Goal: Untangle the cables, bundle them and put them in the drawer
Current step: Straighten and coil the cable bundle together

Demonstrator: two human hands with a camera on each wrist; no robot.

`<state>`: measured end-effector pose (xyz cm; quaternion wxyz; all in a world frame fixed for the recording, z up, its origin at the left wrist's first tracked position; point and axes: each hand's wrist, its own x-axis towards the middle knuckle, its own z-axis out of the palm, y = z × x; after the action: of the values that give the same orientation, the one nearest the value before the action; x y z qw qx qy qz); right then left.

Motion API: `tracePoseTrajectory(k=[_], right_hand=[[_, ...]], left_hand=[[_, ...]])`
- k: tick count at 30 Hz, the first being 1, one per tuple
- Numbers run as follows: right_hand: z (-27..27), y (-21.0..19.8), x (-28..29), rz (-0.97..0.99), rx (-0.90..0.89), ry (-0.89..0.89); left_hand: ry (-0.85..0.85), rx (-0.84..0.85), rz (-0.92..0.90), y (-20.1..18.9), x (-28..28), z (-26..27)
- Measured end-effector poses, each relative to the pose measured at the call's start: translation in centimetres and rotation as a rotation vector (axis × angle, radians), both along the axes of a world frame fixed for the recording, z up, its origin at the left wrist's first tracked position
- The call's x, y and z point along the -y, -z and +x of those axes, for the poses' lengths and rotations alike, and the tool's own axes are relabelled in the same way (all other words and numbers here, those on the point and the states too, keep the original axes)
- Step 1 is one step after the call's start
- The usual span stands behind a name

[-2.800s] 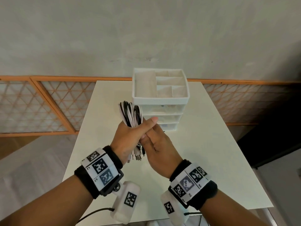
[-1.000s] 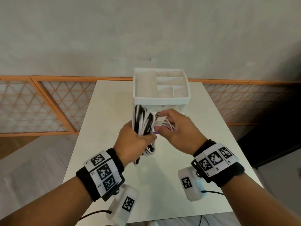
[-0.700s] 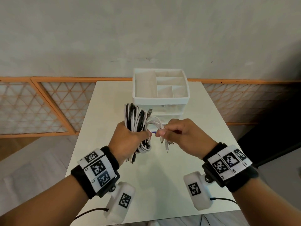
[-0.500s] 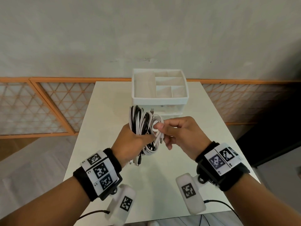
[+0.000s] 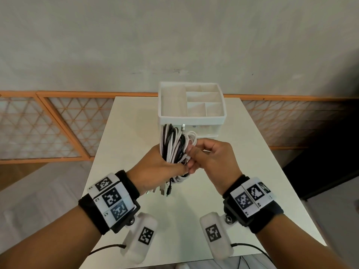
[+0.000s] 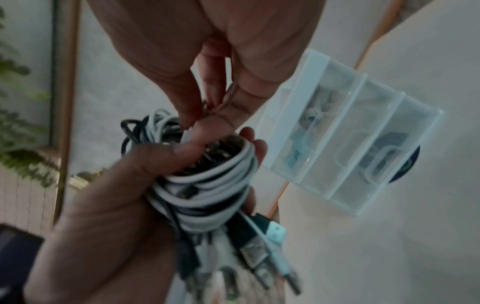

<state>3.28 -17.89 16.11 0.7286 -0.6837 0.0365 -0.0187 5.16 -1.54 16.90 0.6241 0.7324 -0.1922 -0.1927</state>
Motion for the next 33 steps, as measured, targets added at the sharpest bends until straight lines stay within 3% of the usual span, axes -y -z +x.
tracePoseTrajectory(k=[7,11,14,21,25,33], right_hand=[[-0.5,0.6,-0.6,-0.131,0.024,-0.019],[-0.5,0.2,0.0,-0.181,0.048,-0.145],[-0.2,-0.1,0.2,-0.231,0.052,-0.099],[0.0,-1.2,0.4,-0.165,-0.010,-0.200],[0.4,-1.8,0.8,-0.097,0.061,-0.142],[0.8,-1.1,0.7,-0.083,0.129,-0.133]], left_hand=[[-0.068,-0.025,0.072,-0.2,0.7,0.5],[-0.095,-0.050,0.045,0.0,0.4,1.0],[-0.111,-0.092,-0.003,0.1,0.6,0.8],[-0.046,-0.074,-0.060,0.7,0.2,0.3],[-0.127,-0.145,-0.121,1.0,-0.2,0.6],[-0.052,-0.079,-0.067,0.5,-0.4,0.2]])
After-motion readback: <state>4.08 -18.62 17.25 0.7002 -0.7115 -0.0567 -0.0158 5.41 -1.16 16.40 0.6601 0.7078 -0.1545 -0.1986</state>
